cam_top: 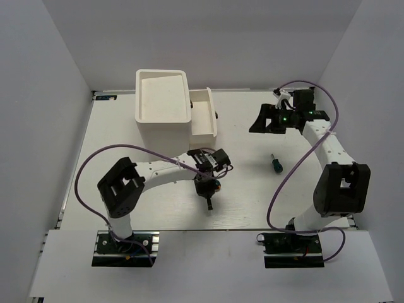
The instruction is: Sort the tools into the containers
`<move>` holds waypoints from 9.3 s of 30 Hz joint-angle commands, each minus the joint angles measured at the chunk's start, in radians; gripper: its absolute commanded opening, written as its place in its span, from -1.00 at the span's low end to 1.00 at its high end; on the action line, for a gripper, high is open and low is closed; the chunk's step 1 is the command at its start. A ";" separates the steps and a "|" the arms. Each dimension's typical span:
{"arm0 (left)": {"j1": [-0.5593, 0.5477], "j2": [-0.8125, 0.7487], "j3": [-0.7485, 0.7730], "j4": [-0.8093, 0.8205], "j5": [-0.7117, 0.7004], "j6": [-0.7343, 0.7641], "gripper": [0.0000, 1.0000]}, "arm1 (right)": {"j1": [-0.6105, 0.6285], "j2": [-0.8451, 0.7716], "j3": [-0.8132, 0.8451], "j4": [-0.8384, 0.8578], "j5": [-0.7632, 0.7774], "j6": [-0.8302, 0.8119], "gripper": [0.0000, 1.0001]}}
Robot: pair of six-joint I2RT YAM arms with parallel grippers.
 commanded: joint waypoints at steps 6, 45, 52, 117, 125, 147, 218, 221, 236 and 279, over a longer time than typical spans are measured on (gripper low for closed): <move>-0.026 -0.124 0.383 -0.119 -0.239 0.269 -1.00 | -0.122 -0.040 -0.071 -0.135 0.151 -0.257 -0.99; 0.383 0.161 1.110 0.070 -0.239 0.880 0.10 | -0.133 0.078 -0.047 -0.089 -0.197 -0.415 -1.00; 0.484 -0.145 0.866 0.077 -0.625 0.810 -0.67 | 0.002 0.233 0.160 0.092 -0.305 -0.355 -0.88; 1.102 0.036 0.332 0.390 0.635 0.734 0.11 | 0.458 0.673 0.689 0.277 -0.113 0.003 -0.64; 1.136 -0.064 0.281 0.236 0.401 0.694 0.57 | 0.398 0.592 0.524 0.154 -0.102 -0.309 0.15; 1.154 -0.236 0.117 0.160 0.364 0.694 0.67 | 0.411 0.757 0.487 0.419 -0.209 -0.556 0.28; 1.088 -0.717 0.013 0.517 0.605 0.819 -0.74 | 0.158 0.325 0.232 0.201 0.103 -0.394 -1.00; 1.017 -0.667 0.057 0.517 0.727 0.828 -0.78 | 0.121 0.233 0.218 0.056 0.250 -0.311 -1.00; 0.259 -0.260 0.310 0.102 0.272 0.889 0.22 | -0.059 -0.014 -0.088 -0.354 0.456 -0.372 0.65; 0.030 -0.459 0.358 -0.070 -0.357 0.477 0.53 | 0.331 0.471 0.589 -0.054 -0.067 0.027 -1.00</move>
